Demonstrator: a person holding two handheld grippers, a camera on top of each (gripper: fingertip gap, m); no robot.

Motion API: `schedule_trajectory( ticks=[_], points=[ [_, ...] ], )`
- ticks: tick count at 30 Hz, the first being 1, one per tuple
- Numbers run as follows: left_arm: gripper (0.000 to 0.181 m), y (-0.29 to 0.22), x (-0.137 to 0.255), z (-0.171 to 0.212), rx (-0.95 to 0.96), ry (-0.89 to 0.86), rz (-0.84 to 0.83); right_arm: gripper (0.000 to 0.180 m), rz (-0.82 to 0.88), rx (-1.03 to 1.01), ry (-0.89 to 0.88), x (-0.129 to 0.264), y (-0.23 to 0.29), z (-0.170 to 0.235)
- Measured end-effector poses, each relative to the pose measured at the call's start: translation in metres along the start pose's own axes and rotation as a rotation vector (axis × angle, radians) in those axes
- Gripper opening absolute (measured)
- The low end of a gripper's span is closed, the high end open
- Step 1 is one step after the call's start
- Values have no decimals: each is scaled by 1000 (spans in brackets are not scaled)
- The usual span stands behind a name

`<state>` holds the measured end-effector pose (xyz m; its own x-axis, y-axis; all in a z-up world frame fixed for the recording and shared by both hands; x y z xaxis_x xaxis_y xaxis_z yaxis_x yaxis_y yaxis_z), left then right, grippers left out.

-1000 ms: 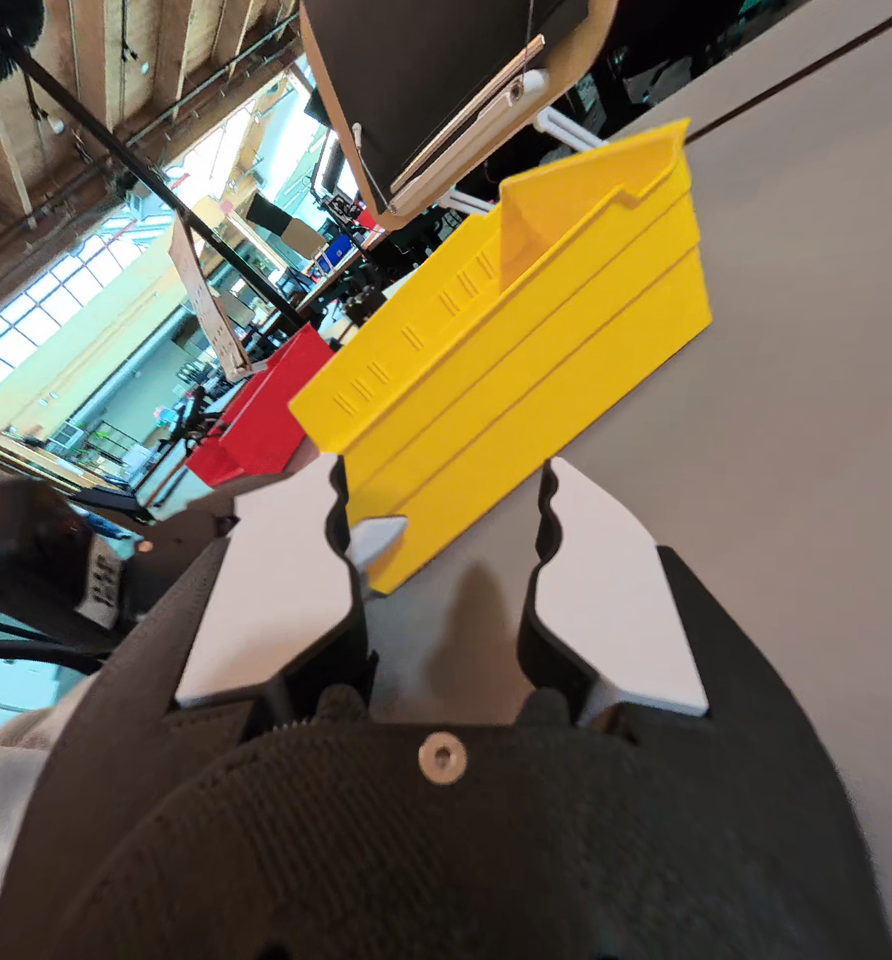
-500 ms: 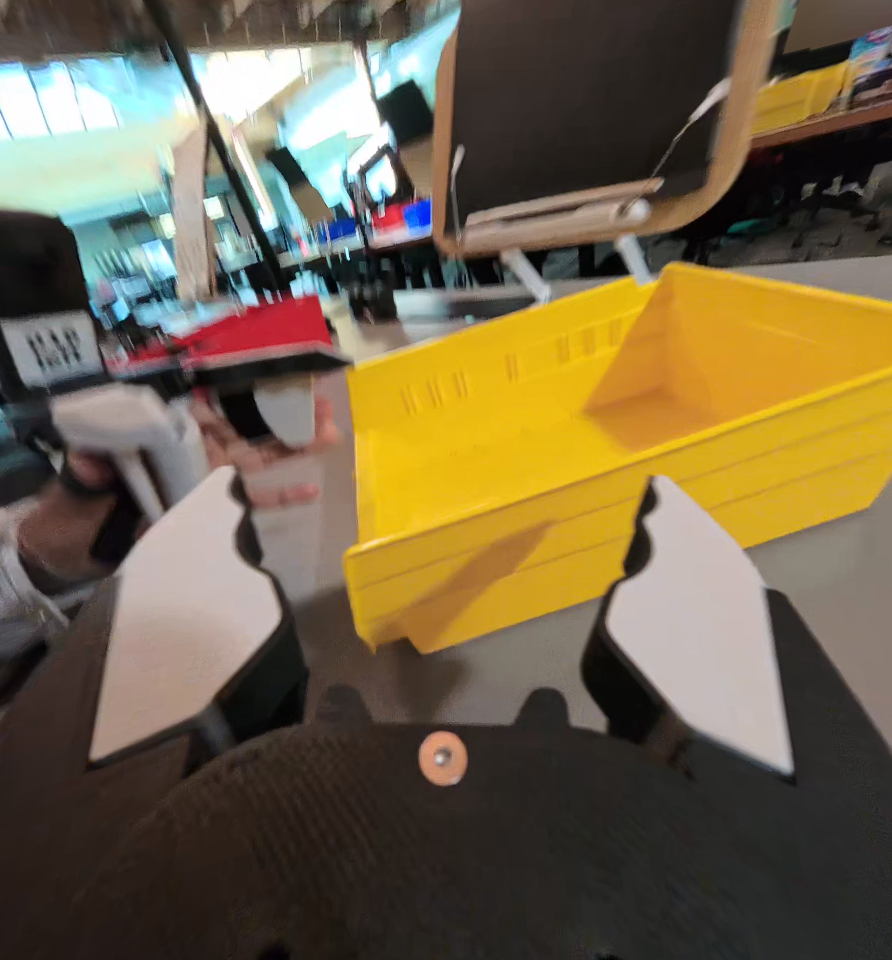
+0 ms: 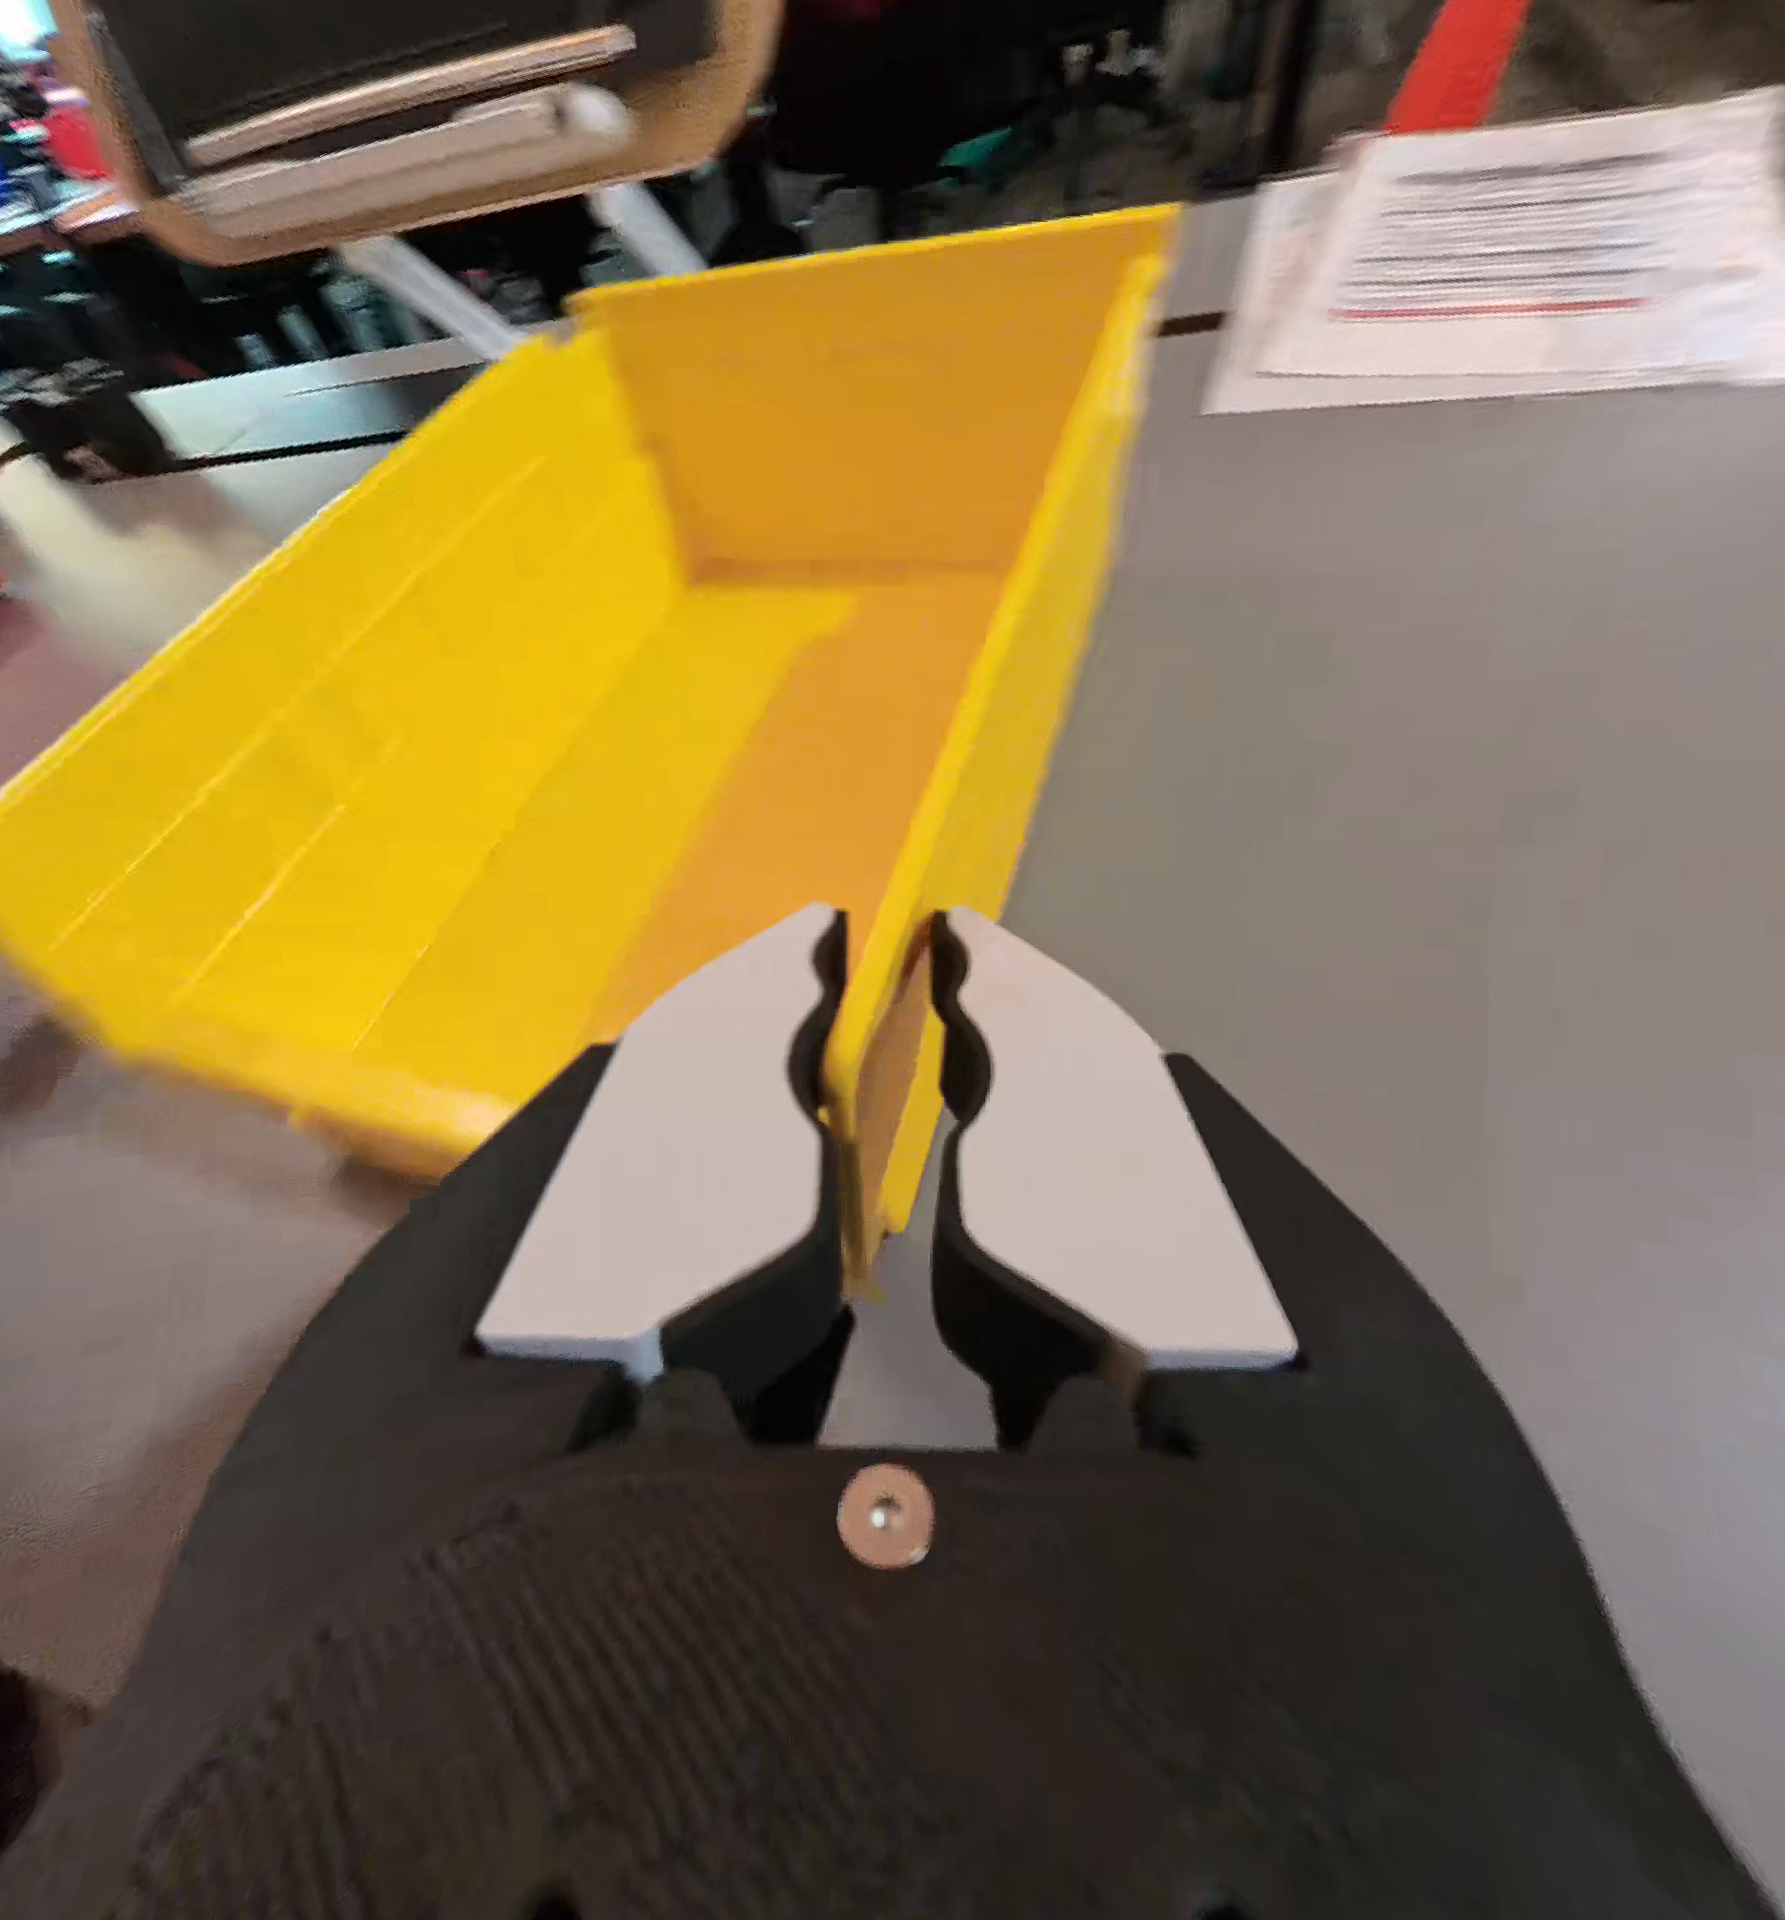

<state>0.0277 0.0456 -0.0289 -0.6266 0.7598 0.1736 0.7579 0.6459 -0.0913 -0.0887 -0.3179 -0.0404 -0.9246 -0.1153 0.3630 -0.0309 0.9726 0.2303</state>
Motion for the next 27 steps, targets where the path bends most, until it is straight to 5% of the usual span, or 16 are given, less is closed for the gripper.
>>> schedule_trajectory(
  ticks=[4,10,13,17,22,27],
  points=[
    [121,82,47,-33,-300,-153,-576,6,86,-95,-63,34,-52,-2],
    [126,196,108,-26,-335,35,-997,5,125,-100,-79,51,-80,-2],
    [71,223,126,-9,-196,69,-962,5,144,-77,-63,52,-84,-1],
    [41,235,130,7,-122,144,-890,5,134,-129,-67,53,-86,0],
    [3,233,134,9,-103,202,-848,40,190,-158,-292,78,-80,-25],
    [4,212,165,9,-7,277,-841,25,-2,23,-606,97,-11,-66]
  ],
)
Point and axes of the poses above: each gripper's, where its closed fingertips meet, x back along the fingers, z out of its underside, y = z × x across the jaws, the point moved 6 cm from there along x, back along the fingers, and after that the axes turned 5 degrees about -z, right-handed, at the moved point
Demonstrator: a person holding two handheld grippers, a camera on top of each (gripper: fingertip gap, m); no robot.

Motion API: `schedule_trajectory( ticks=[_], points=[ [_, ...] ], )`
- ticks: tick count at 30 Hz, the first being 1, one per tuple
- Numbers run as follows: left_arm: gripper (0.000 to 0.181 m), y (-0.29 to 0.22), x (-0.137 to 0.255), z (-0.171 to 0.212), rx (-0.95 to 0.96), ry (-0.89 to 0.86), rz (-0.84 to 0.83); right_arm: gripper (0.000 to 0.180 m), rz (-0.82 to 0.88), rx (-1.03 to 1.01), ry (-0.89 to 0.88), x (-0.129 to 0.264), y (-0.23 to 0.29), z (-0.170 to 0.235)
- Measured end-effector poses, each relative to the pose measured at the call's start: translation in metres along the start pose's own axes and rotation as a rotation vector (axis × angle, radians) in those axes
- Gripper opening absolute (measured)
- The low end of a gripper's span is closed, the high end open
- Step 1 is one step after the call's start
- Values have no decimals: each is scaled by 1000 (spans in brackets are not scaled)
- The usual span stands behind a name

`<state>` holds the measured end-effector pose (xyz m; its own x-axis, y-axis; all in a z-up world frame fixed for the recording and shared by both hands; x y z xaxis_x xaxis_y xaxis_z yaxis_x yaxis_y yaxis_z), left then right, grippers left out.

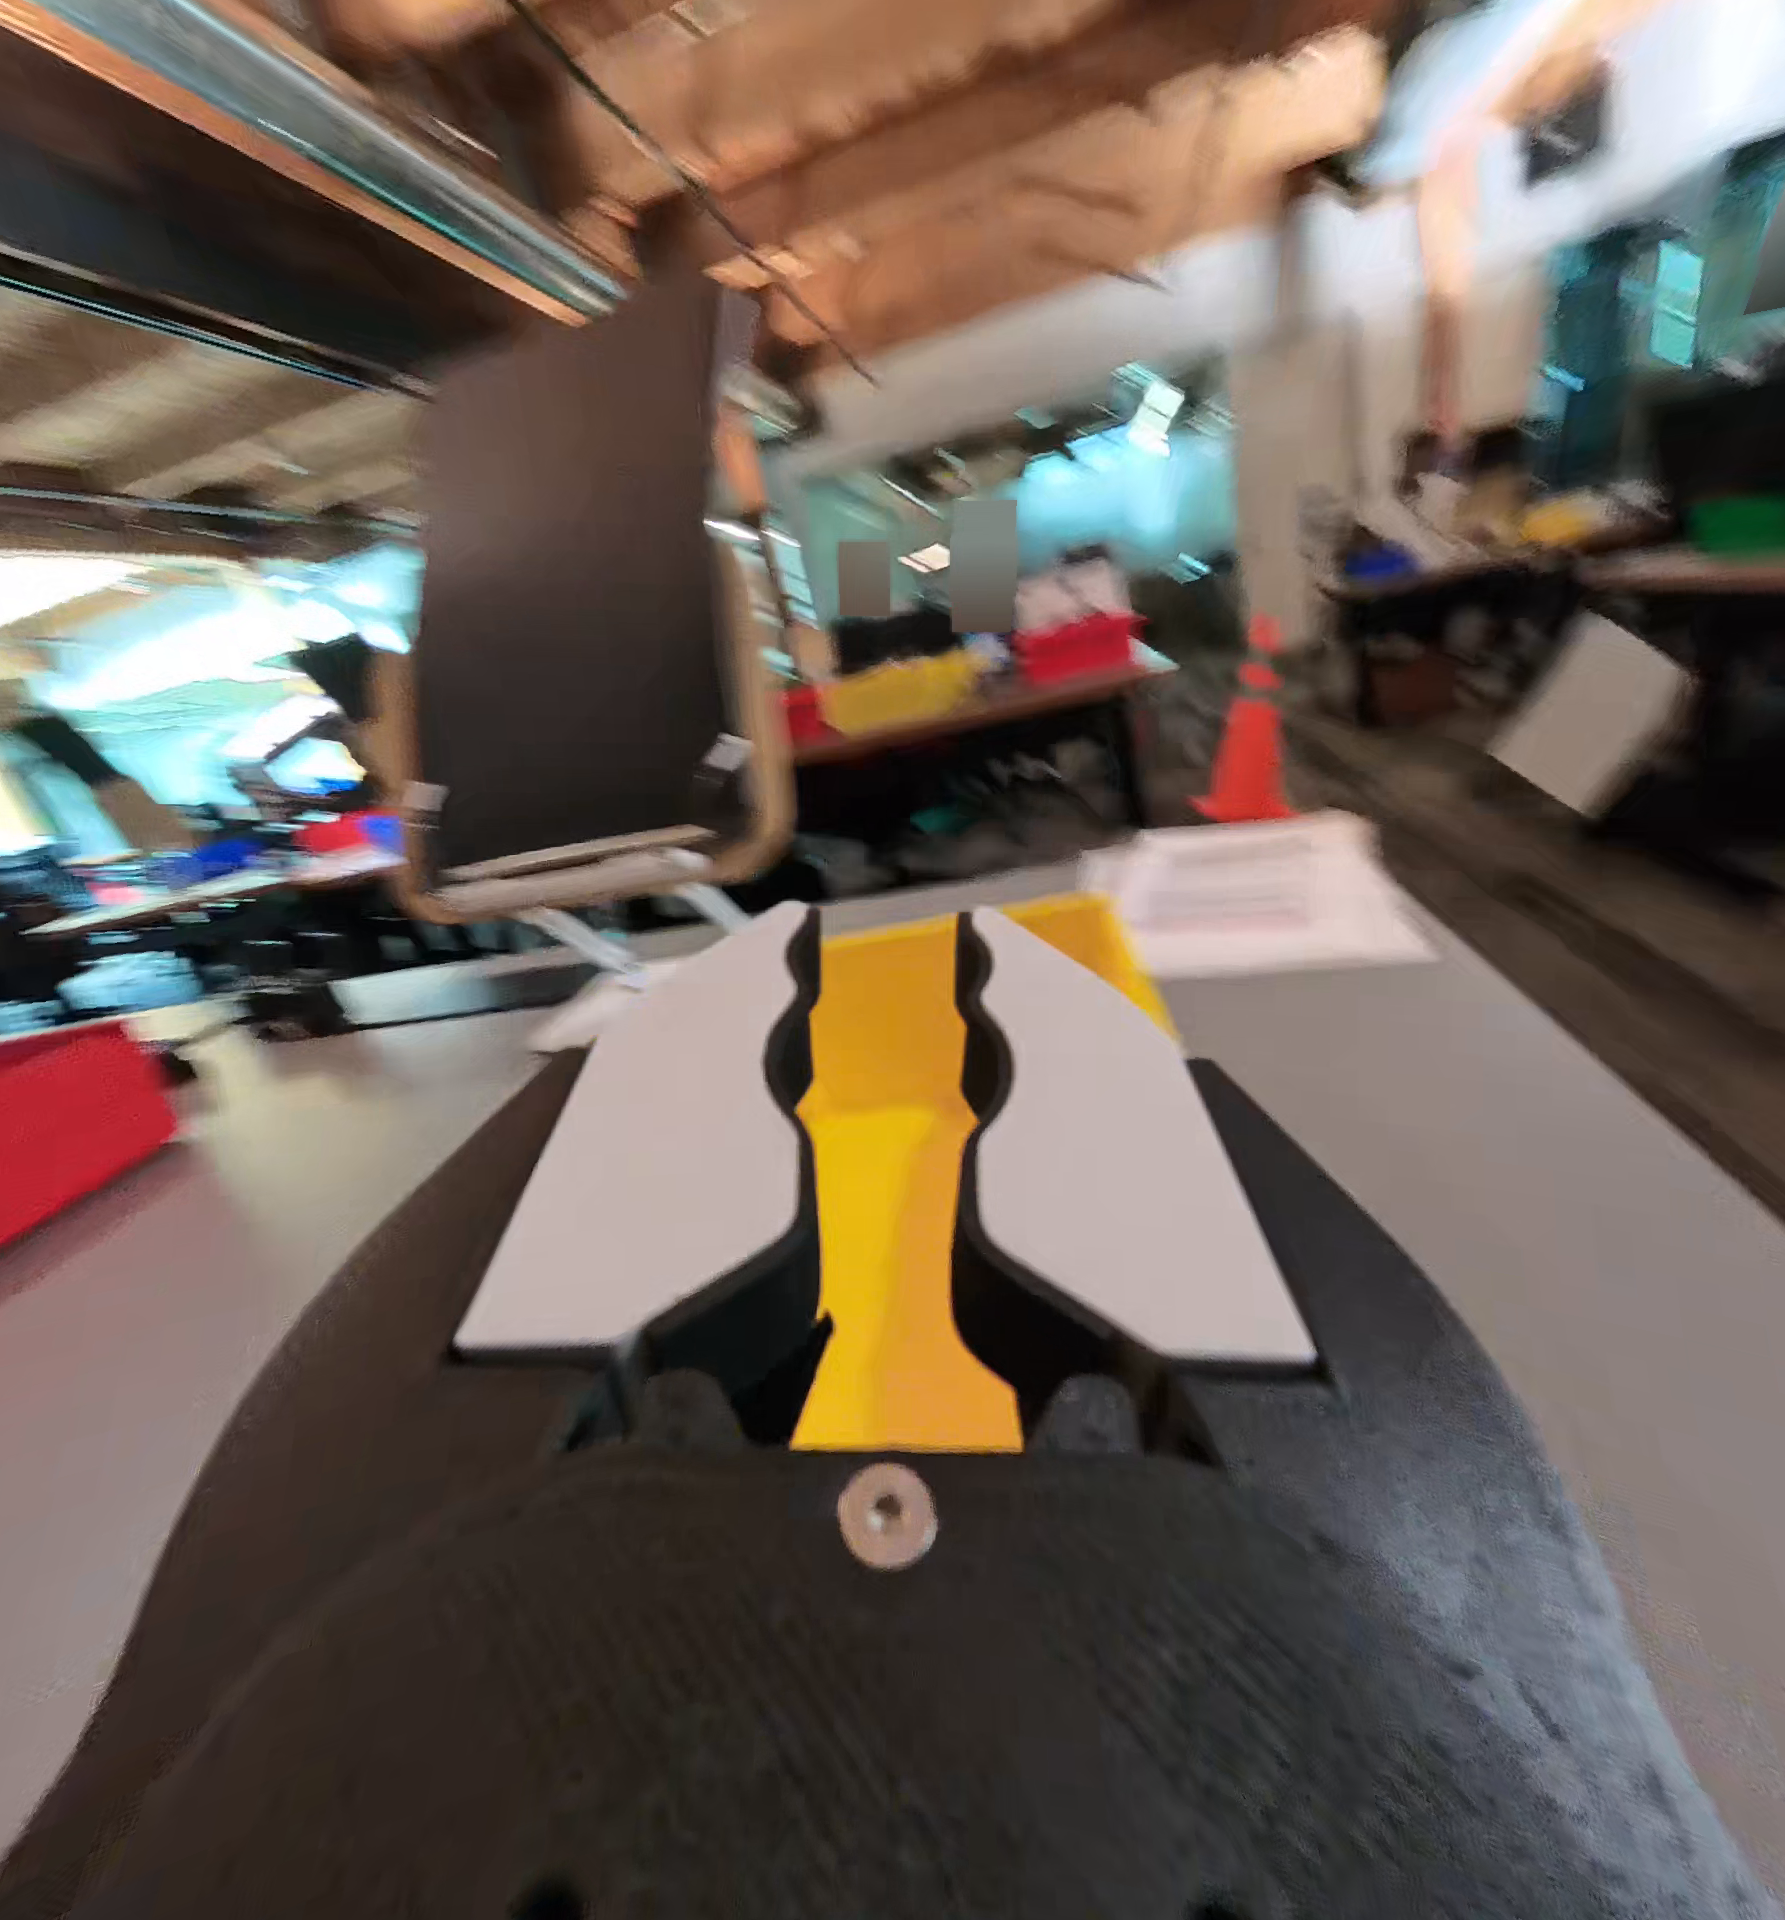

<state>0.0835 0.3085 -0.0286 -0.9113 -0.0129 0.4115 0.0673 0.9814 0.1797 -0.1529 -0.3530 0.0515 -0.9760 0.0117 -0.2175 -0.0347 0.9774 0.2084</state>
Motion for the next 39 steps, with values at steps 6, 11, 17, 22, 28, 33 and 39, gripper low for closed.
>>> schedule_trajectory(
  ticks=[6,11,17,22,28,33,39],
  points=[
    [4,-26,62,25,-118,40,36,24,-587,-245,-35,-26,121,37],
    [19,-28,81,34,-122,23,93,28,-935,-310,202,-40,202,89],
    [62,-22,96,8,-102,-44,157,34,-1030,-365,418,-50,225,122],
    [59,9,87,-60,-277,-139,240,34,-999,-278,427,-53,220,124],
    [39,44,-24,-106,-729,81,461,33,-1034,-330,453,-52,224,126],
    [50,53,-117,-73,-1286,435,417,31,-1020,-237,419,-47,226,121],
    [61,55,-143,-15,-1439,880,578,29,-992,-130,435,-42,227,125]
  ],
)
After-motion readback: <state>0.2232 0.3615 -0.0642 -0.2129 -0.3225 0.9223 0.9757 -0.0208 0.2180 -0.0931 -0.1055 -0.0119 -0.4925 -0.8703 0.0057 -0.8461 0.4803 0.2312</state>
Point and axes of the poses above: each gripper's, where its closed fingertips meet, x back along the fingers, z out of its underside, y = z × x across the jaws, the point moved 6 cm from there along x, back along the fingers, and after that the axes turned 5 degrees about -z, right-handed, at the moved point
